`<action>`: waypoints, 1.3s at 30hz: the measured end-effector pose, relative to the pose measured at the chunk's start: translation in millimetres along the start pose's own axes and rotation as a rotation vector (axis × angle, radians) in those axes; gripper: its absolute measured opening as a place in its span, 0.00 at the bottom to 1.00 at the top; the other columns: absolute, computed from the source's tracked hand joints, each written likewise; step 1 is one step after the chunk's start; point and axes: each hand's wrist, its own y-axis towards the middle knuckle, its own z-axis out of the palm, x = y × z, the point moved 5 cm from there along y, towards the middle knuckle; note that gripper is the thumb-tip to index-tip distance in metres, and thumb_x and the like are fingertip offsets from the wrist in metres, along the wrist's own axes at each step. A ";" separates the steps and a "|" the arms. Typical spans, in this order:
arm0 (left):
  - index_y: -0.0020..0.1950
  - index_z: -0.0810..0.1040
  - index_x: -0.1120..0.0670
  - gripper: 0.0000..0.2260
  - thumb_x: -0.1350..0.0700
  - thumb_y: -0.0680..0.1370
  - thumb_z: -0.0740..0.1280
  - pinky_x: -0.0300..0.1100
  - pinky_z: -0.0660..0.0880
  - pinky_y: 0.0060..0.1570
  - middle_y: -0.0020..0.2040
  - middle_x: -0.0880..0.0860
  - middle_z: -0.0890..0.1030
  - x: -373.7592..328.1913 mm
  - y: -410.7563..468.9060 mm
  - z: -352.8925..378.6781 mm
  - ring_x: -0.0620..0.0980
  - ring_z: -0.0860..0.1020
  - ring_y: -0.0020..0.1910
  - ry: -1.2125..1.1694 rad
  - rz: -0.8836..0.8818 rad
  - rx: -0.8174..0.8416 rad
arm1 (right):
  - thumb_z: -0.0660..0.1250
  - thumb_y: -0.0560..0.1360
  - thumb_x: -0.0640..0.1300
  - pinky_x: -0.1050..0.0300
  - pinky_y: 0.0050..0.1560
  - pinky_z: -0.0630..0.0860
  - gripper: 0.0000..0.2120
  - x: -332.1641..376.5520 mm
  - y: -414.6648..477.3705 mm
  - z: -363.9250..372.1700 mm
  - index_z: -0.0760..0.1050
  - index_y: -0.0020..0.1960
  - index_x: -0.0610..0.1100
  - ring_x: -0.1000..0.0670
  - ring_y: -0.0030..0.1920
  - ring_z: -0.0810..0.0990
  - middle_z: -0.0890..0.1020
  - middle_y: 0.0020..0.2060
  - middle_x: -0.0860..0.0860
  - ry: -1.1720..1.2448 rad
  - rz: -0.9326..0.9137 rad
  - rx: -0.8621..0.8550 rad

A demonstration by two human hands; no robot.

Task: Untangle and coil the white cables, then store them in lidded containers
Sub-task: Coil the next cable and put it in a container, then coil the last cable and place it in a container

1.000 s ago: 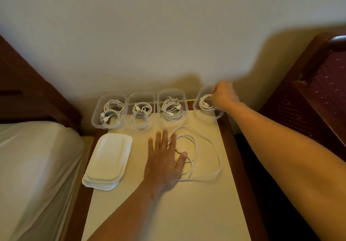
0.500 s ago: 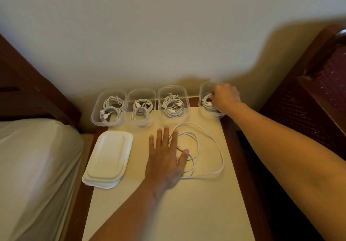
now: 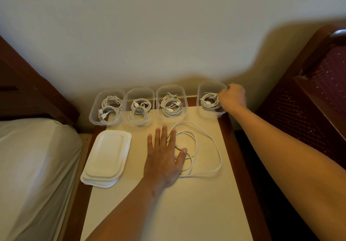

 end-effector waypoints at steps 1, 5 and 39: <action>0.85 0.48 0.47 0.34 0.33 0.82 0.43 0.59 0.42 0.80 0.85 0.53 0.43 -0.1 0.0 -0.2 0.54 0.40 0.84 -0.001 0.000 -0.003 | 0.63 0.81 0.39 0.50 0.52 0.81 0.14 -1.7 -2.2 2.9 0.77 0.65 0.38 0.46 0.52 0.79 0.78 0.58 0.46 0.053 0.025 0.026; 0.85 0.49 0.47 0.34 0.33 0.82 0.43 0.59 0.42 0.80 0.85 0.53 0.44 -0.1 0.3 -0.1 0.55 0.41 0.84 0.001 0.000 -0.006 | 0.63 0.80 0.33 0.65 0.33 0.69 0.08 3.7 -6.5 8.3 0.78 0.52 0.43 0.52 0.38 0.75 0.78 0.50 0.46 0.132 -0.016 -0.001; 0.61 0.62 0.45 0.13 0.57 0.83 0.65 0.52 0.80 0.47 0.48 0.49 0.82 -3.5 -22.3 -99.8 0.51 0.82 0.45 -0.810 -0.100 -0.329 | 0.66 0.83 0.41 0.59 0.47 0.75 0.07 44.7 -214.8 -21.9 0.84 0.54 0.44 0.54 0.45 0.78 0.82 0.44 0.50 0.419 -0.479 0.084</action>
